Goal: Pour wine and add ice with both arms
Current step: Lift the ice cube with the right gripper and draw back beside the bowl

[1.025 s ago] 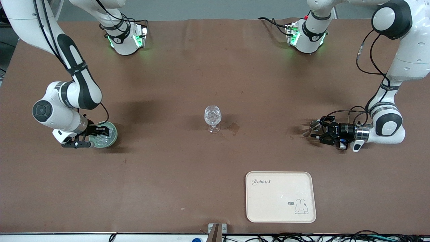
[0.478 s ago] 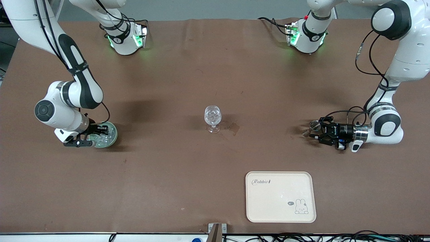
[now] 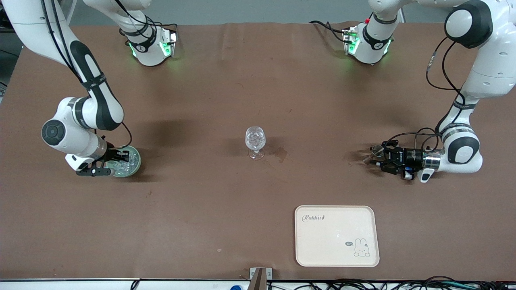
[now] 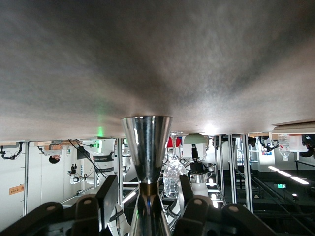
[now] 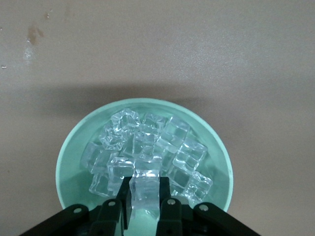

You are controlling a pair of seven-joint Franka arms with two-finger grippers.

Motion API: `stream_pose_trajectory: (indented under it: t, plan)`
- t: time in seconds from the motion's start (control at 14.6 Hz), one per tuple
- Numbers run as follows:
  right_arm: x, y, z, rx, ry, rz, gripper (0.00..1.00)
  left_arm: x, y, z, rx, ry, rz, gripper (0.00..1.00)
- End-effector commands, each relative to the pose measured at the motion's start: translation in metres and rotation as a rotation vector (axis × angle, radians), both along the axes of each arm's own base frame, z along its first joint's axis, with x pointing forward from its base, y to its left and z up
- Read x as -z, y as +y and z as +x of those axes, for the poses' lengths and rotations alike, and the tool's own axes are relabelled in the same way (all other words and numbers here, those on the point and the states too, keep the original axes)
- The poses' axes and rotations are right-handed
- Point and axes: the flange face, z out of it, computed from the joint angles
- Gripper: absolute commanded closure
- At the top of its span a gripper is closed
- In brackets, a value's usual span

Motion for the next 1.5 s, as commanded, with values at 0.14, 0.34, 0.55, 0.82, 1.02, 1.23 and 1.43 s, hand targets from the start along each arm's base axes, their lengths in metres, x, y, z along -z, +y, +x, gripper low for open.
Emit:
stream_pose_trajectory:
  t: [0.14, 0.34, 0.55, 0.82, 1.02, 1.23, 1.43]
  plan:
    - [-0.035, 0.004, 0.006, -0.002, -0.054, -0.010, 1.00, 0.006, -0.006, 0.000, -0.005, -0.004, -0.004, 0.45]
    - [-0.086, 0.000, 0.020, 0.003, -0.013, -0.008, 1.00, 0.005, -0.009, 0.001, 0.000, -0.008, 0.002, 0.53]
    - [-0.156, -0.006, 0.031, 0.011, 0.004, -0.007, 1.00, 0.002, -0.009, 0.002, 0.006, -0.012, 0.009, 0.61]
    - [-0.258, -0.006, 0.025, 0.011, -0.012, -0.008, 0.99, 0.001, -0.008, 0.004, 0.006, -0.017, 0.010, 0.69]
    - [-0.320, 0.000, 0.017, 0.001, 0.002, -0.006, 0.98, 0.000, -0.006, 0.004, 0.001, -0.016, 0.006, 0.77]
    - [-0.352, 0.007, 0.008, -0.010, -0.013, -0.006, 0.98, -0.002, -0.006, 0.004, -0.003, -0.013, -0.001, 0.87]
    - [-0.366, 0.016, -0.003, -0.025, -0.019, -0.007, 0.98, -0.011, -0.006, 0.005, 0.002, -0.013, -0.034, 0.94]
